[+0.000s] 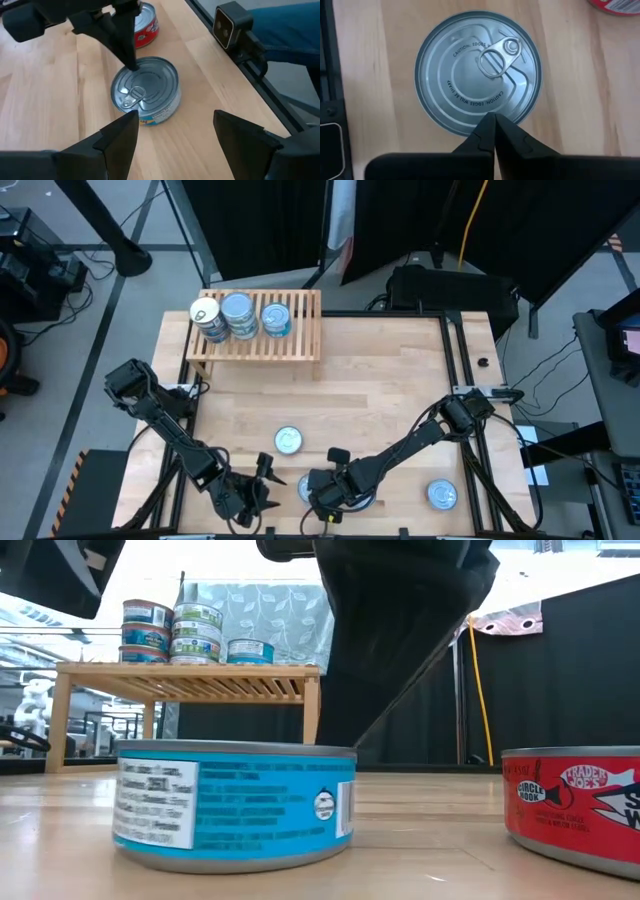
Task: Stack canned seafood by type on shelf
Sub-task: Stack the light blue can on top of the other light blue can
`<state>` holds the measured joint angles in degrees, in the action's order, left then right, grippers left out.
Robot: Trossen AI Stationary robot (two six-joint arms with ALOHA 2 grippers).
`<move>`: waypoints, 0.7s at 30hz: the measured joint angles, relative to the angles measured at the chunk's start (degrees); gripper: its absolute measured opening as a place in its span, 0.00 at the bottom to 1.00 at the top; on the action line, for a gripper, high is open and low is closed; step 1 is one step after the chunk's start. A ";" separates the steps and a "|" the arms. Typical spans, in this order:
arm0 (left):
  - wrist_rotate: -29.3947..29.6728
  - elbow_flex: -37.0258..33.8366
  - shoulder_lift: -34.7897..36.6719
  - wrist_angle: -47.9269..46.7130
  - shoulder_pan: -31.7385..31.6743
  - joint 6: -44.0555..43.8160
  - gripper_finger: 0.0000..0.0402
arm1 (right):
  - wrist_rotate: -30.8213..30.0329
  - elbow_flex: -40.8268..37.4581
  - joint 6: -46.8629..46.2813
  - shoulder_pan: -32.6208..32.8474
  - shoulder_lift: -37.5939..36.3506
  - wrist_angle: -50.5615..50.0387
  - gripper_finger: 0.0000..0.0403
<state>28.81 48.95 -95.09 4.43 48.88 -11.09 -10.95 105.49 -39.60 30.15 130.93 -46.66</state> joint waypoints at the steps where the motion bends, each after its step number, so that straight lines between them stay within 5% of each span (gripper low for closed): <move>1: 0.01 0.00 0.01 0.04 0.00 0.33 0.66 | -0.65 0.00 0.05 0.04 0.00 -0.28 0.00; 21: -0.01 0.00 0.02 1.22 0.02 1.51 0.66 | -5.21 -0.33 -1.60 1.81 -2.69 -4.35 0.00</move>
<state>28.80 48.95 -95.07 5.65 48.90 -9.58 -16.16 105.16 -41.20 31.97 128.25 -51.01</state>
